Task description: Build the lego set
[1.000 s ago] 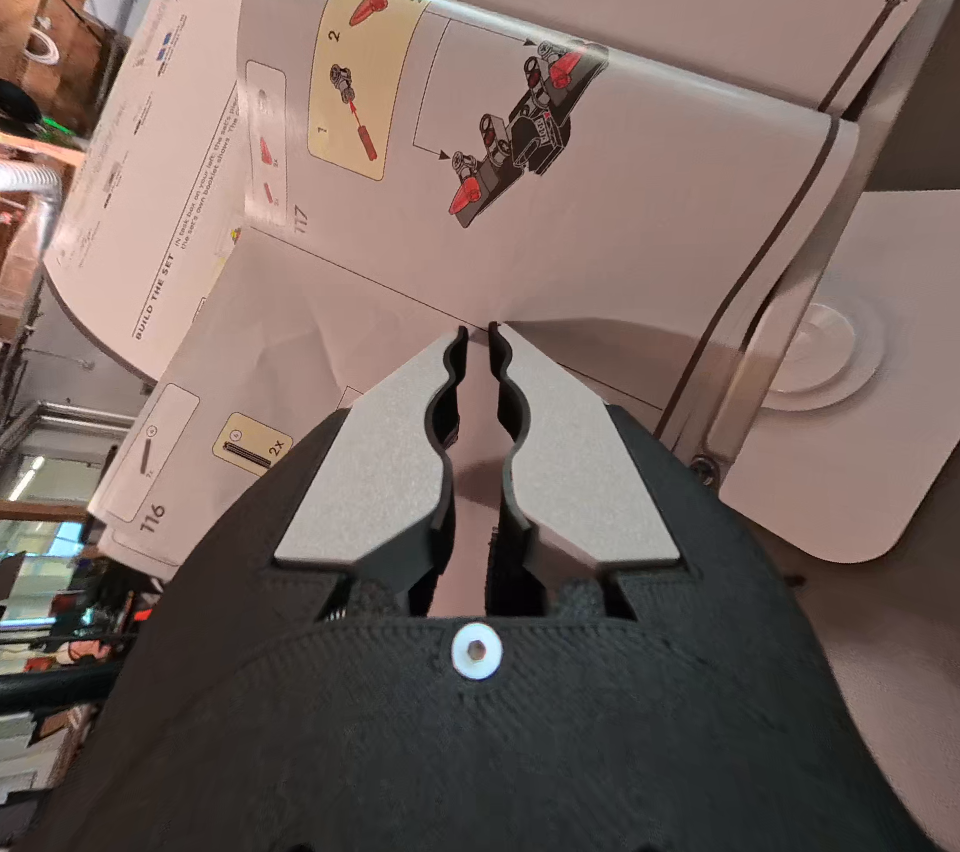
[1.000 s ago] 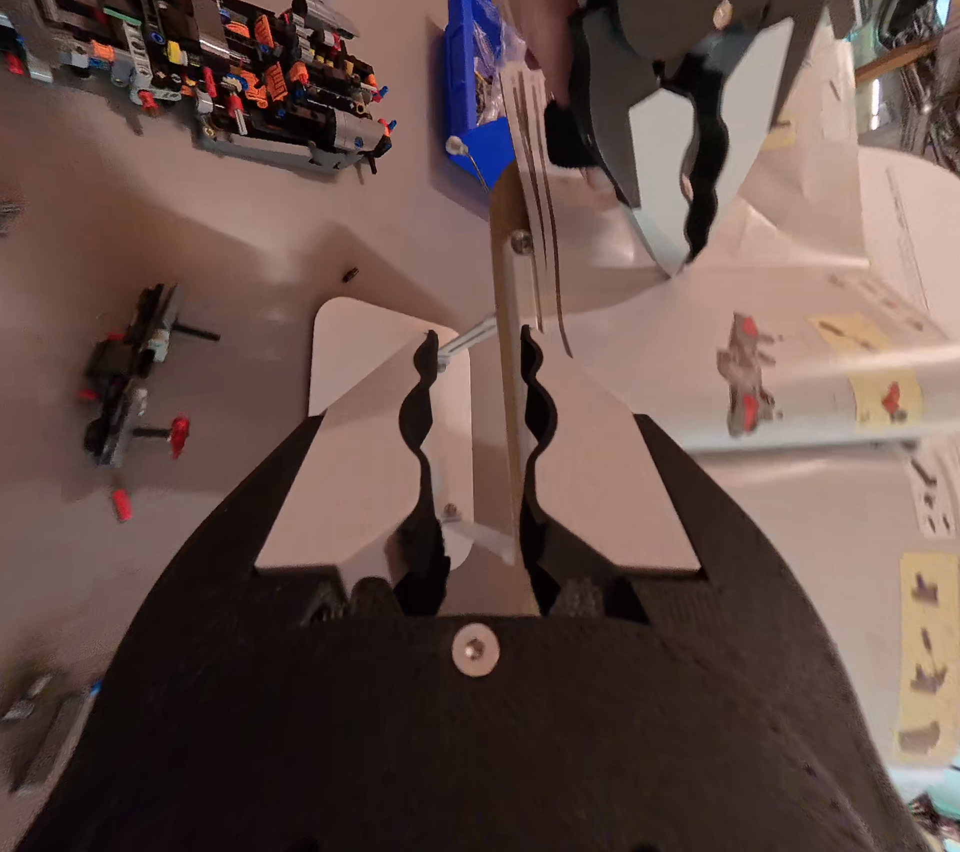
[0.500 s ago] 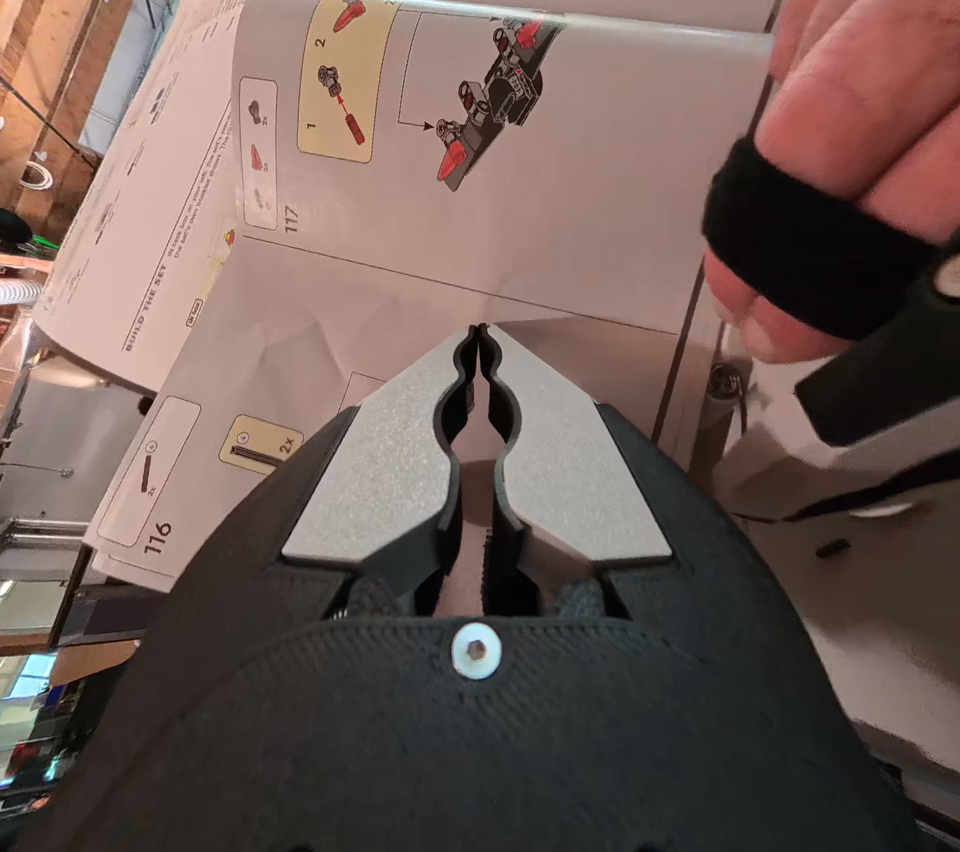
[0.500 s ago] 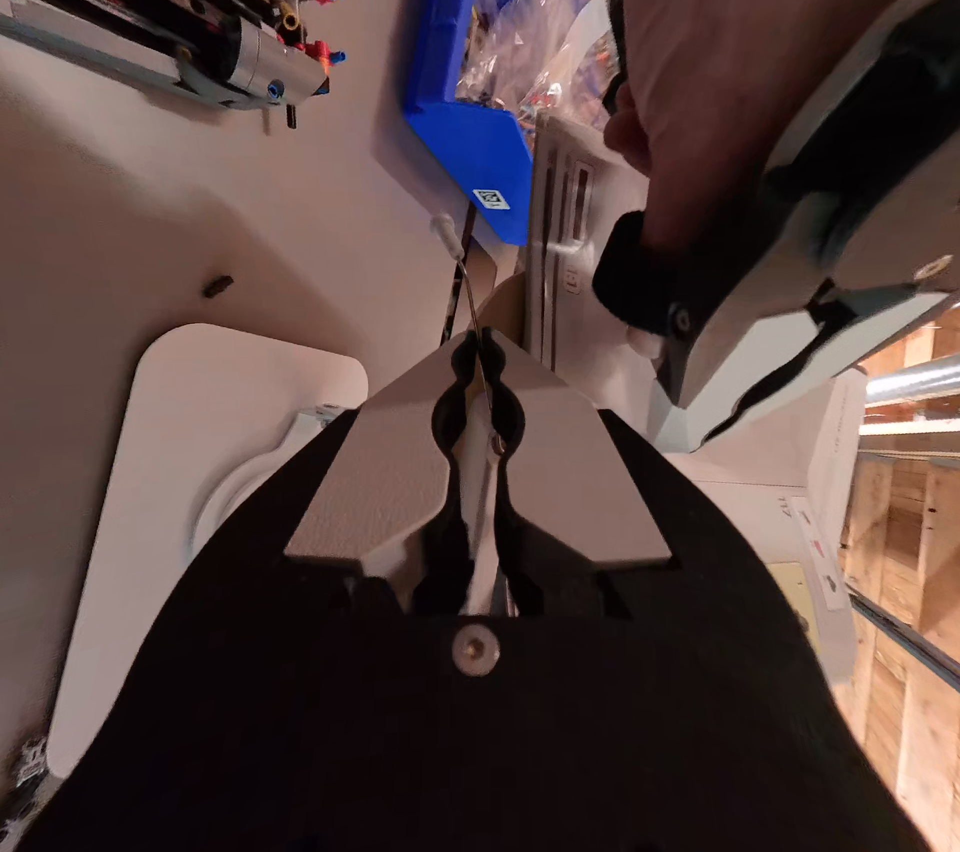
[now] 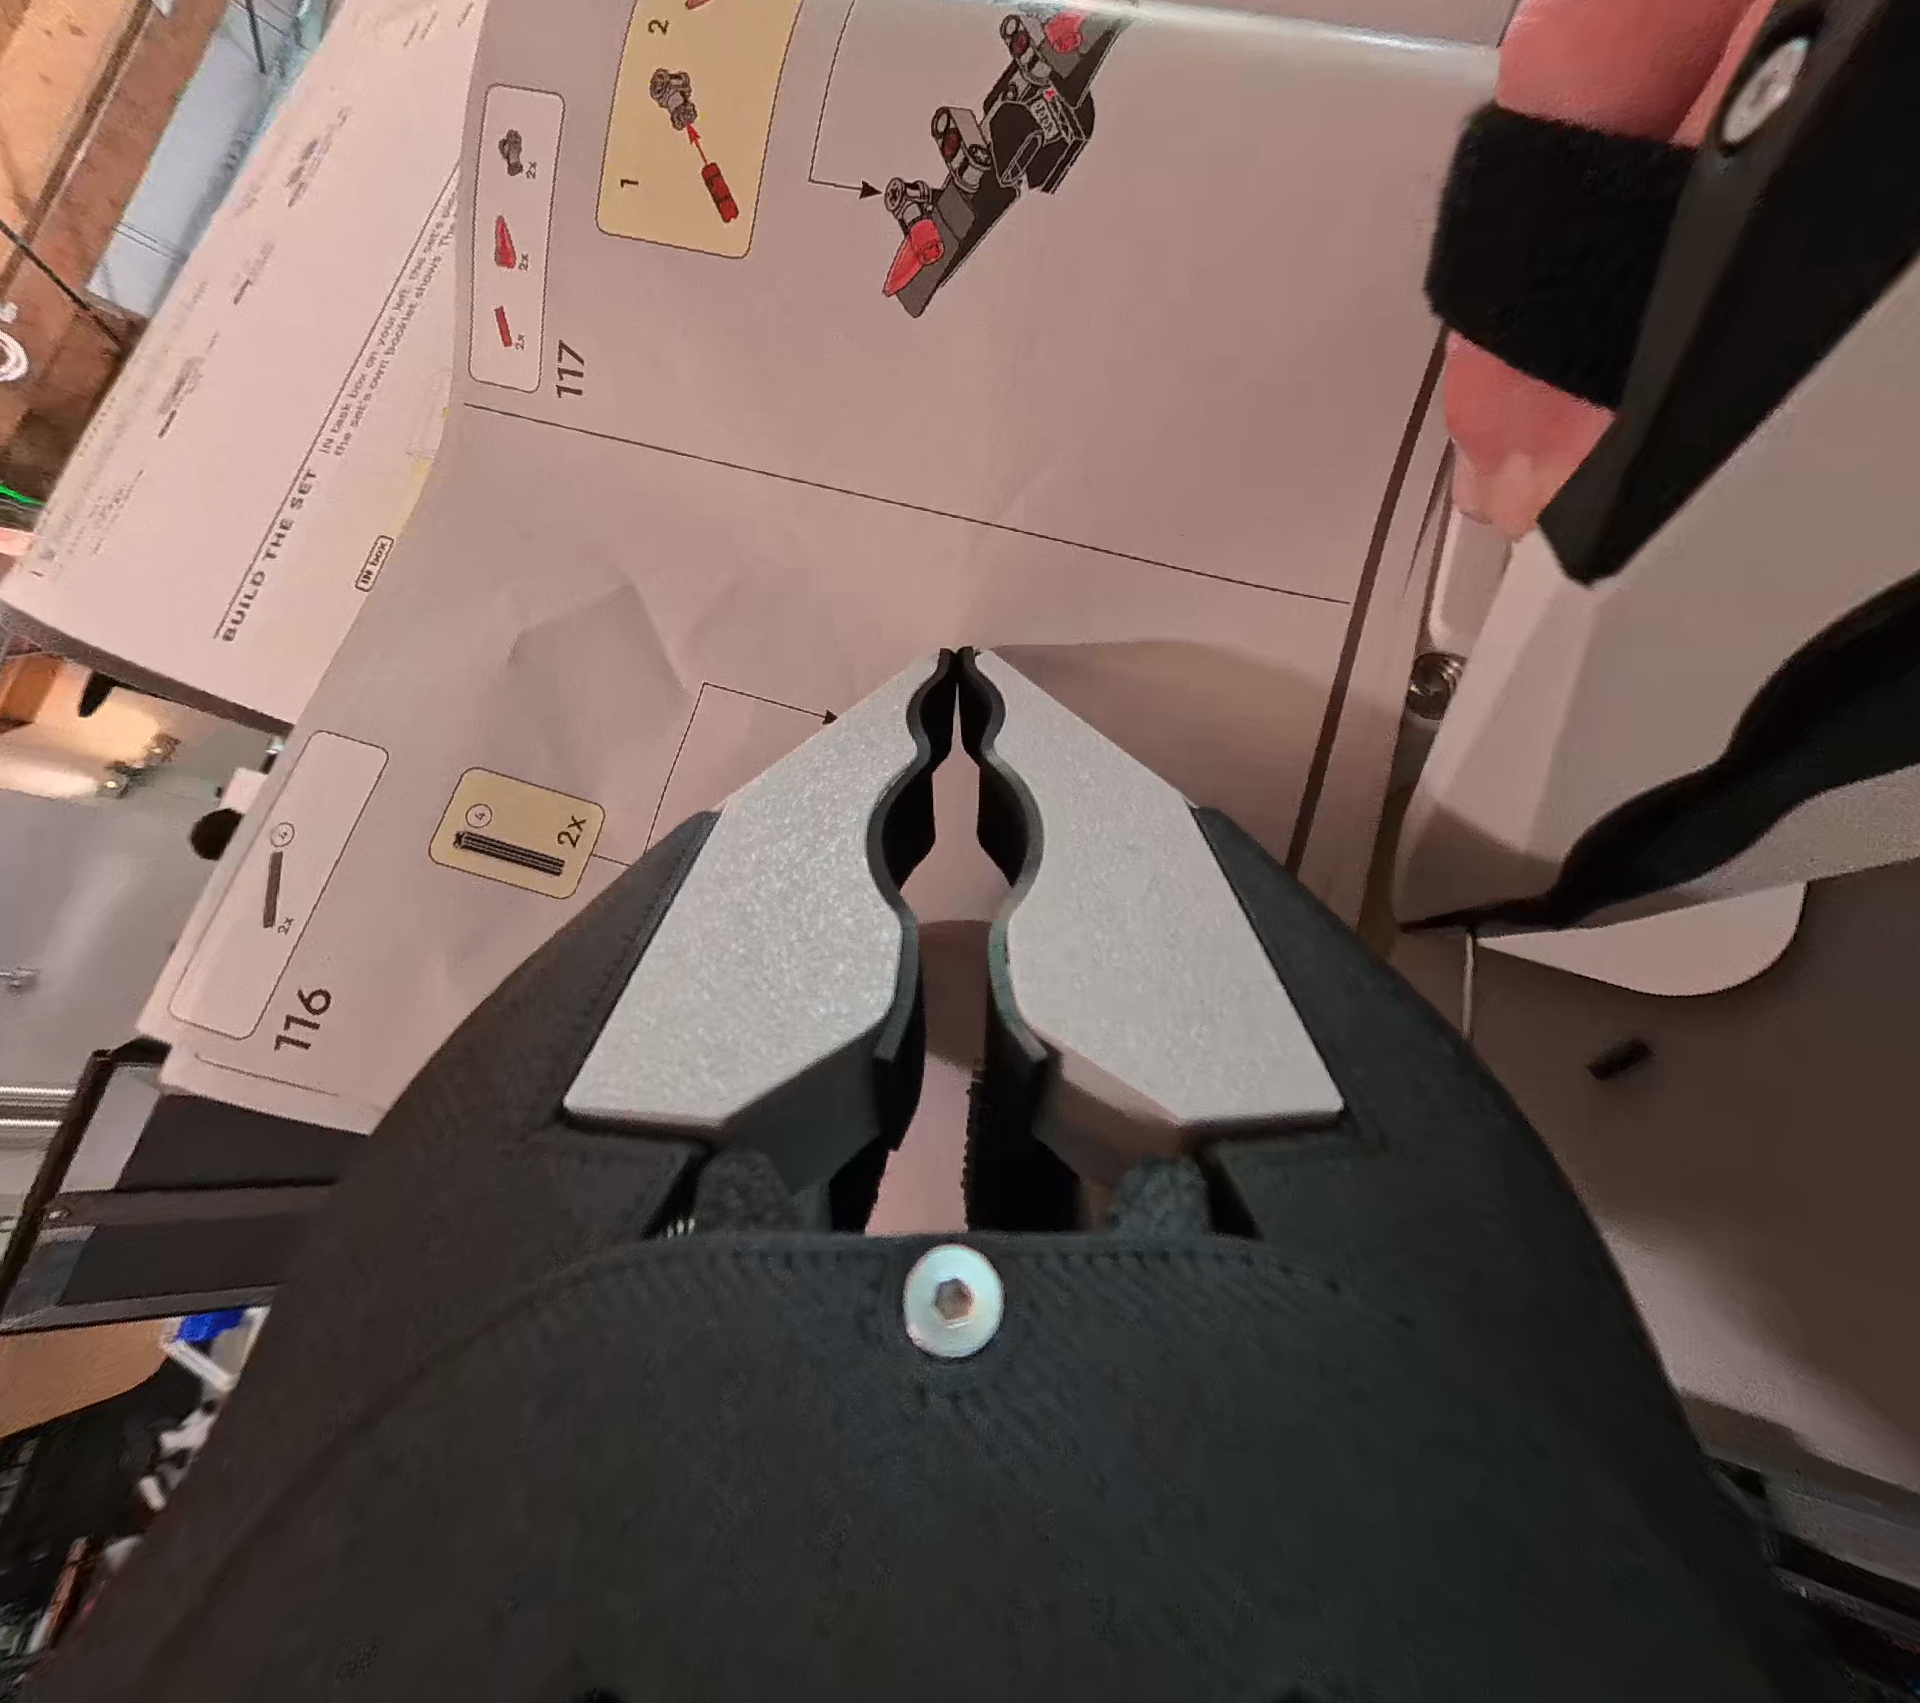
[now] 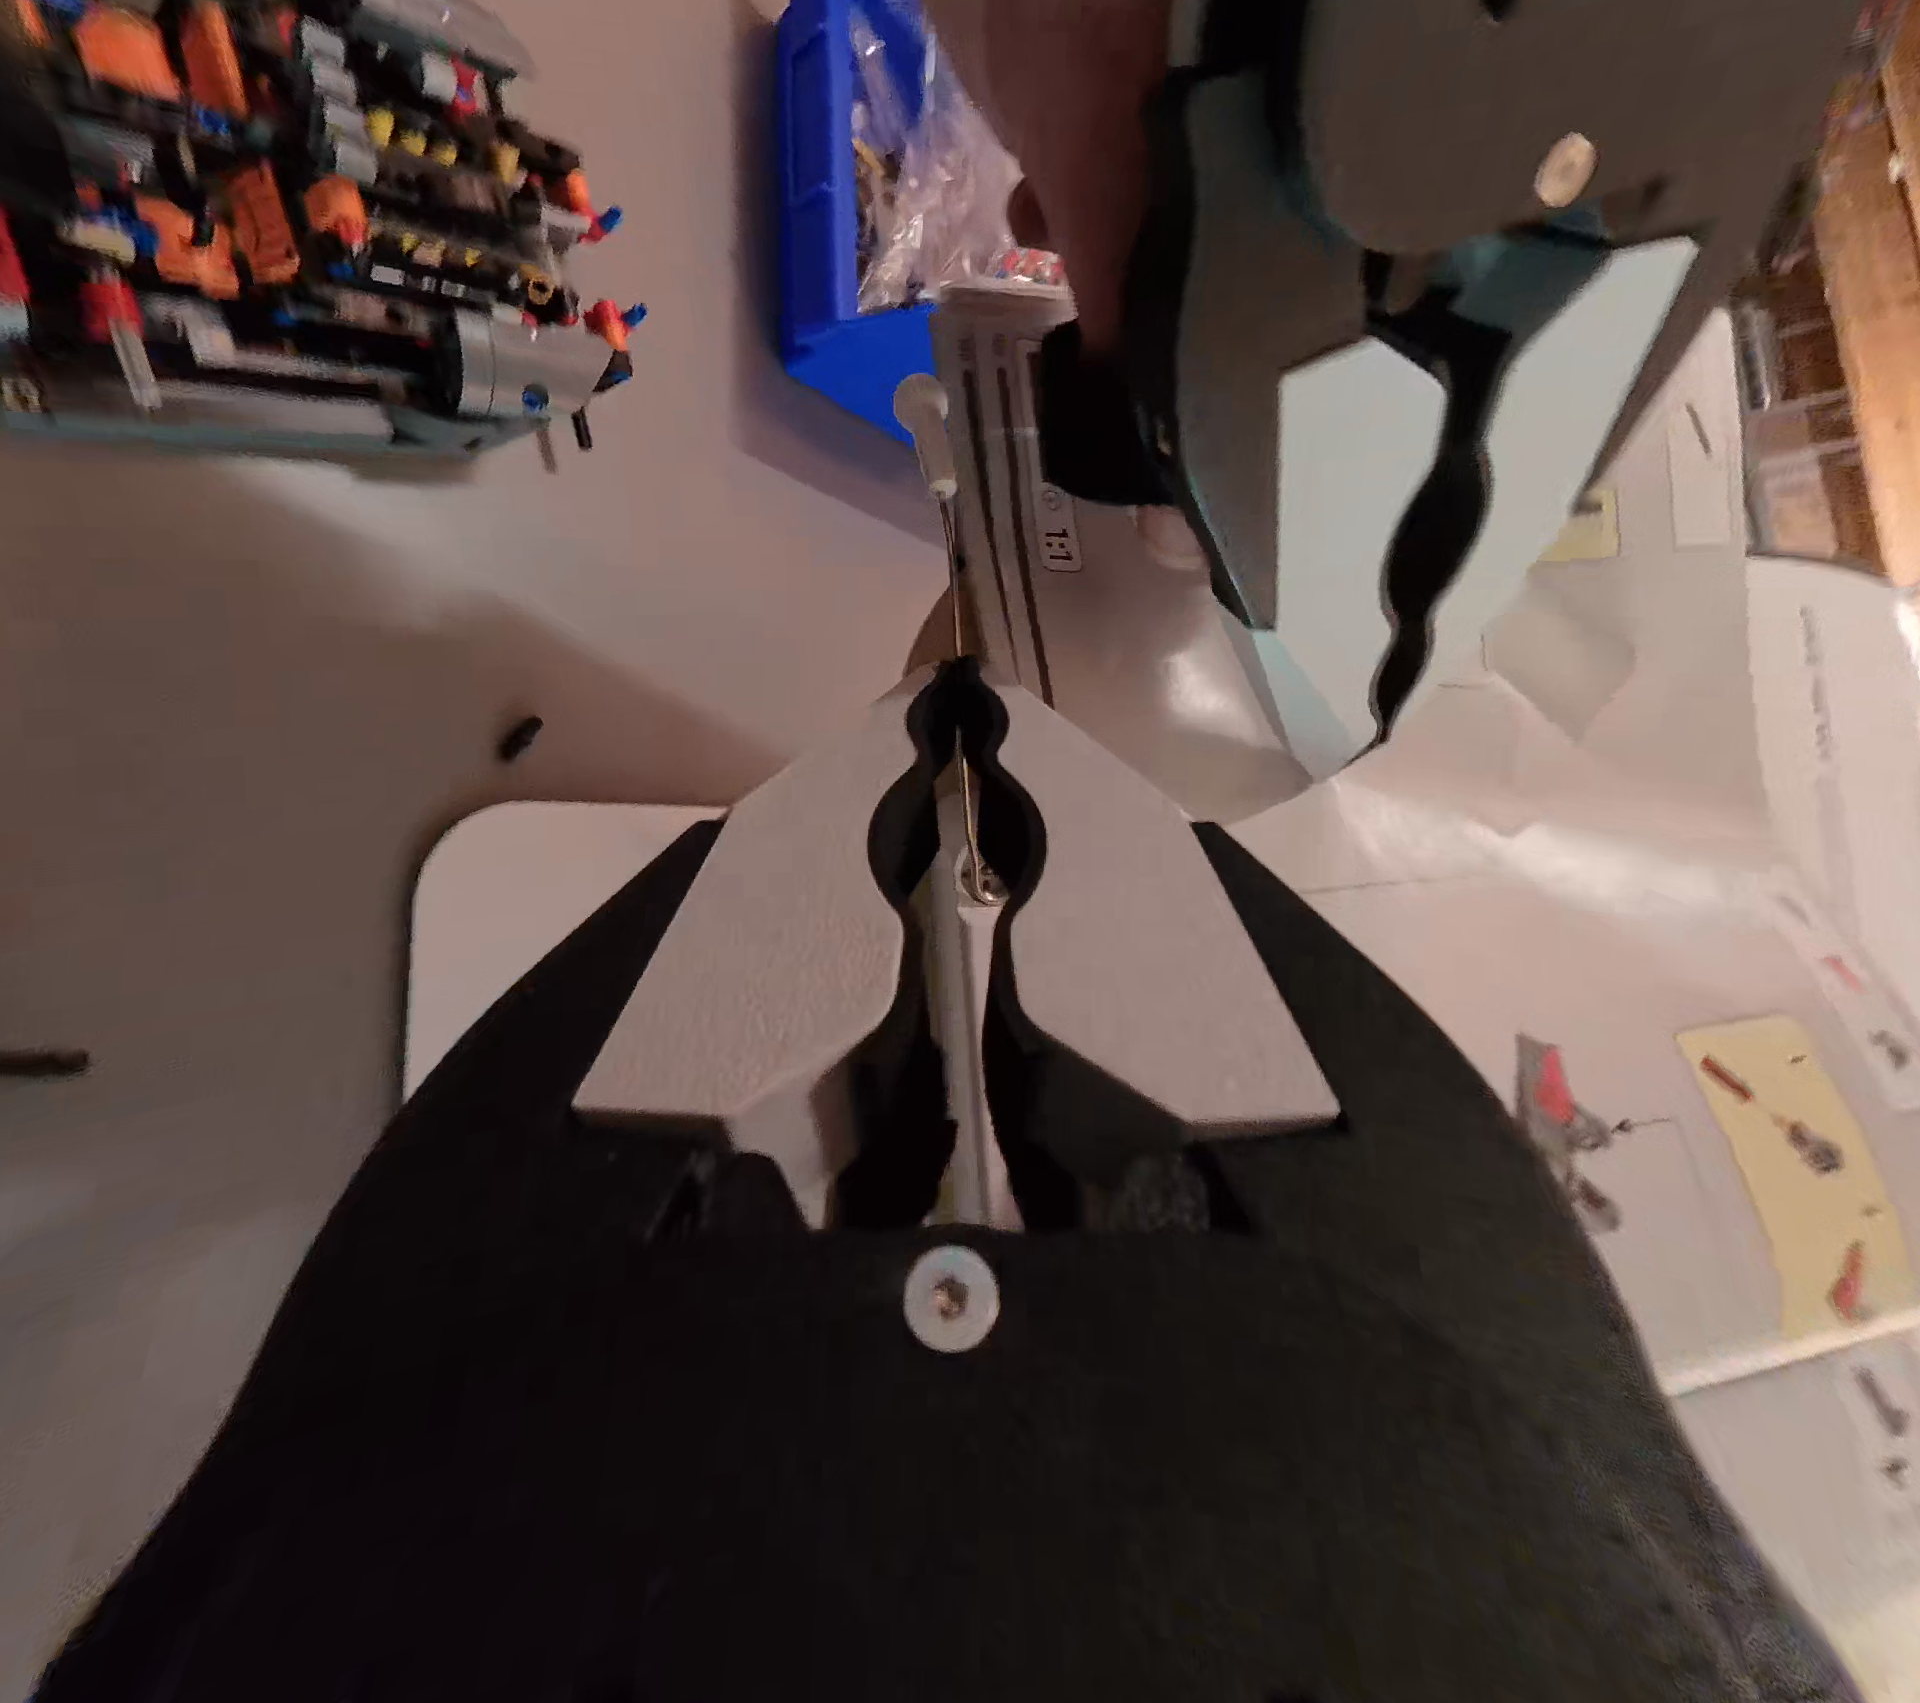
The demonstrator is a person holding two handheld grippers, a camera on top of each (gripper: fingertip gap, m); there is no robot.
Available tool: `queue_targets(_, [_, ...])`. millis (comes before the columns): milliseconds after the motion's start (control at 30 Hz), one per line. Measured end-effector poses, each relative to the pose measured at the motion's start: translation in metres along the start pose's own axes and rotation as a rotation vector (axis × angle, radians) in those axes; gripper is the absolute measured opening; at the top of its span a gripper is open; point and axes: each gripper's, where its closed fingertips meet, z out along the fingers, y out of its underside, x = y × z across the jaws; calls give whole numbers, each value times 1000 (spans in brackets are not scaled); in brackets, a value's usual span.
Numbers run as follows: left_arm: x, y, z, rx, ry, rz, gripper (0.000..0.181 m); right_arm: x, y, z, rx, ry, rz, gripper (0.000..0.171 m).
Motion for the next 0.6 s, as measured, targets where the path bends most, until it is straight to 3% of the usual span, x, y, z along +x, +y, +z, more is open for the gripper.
queue_targets(300, [-2, 0, -3, 17, 47, -99, 0, 20, 1, 0, 80, 57, 477, 0])
queue_targets(433, [-6, 3, -6, 27, 76, -164, 0, 21, 1, 0, 90, 49, 593, 0])
queue_targets(600, [-4, 2, -8, 32, 102, -184, 0, 20, -1, -6, 134, 64, 540, 0])
